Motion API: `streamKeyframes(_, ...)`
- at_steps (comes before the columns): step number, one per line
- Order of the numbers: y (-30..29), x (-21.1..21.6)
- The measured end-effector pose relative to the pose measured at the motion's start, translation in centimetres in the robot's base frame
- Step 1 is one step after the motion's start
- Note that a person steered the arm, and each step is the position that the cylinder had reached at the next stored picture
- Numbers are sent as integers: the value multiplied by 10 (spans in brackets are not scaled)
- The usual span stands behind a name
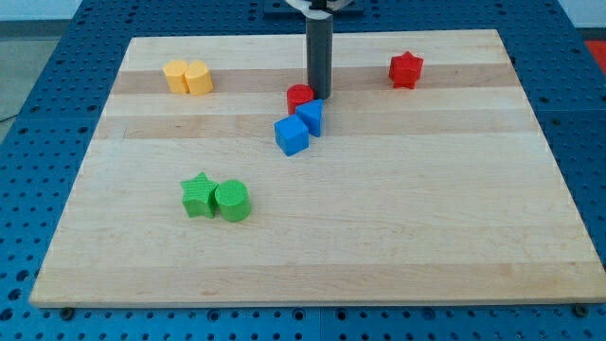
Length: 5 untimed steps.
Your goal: Point at the red star
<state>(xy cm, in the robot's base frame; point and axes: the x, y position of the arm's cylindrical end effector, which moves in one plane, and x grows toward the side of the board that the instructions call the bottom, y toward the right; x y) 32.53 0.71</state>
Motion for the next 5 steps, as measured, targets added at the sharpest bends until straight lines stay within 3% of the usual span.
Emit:
streamKeyframes(1,4,-18)
streamKeyframes(4,198,-8)
streamKeyframes(5,183,-40)
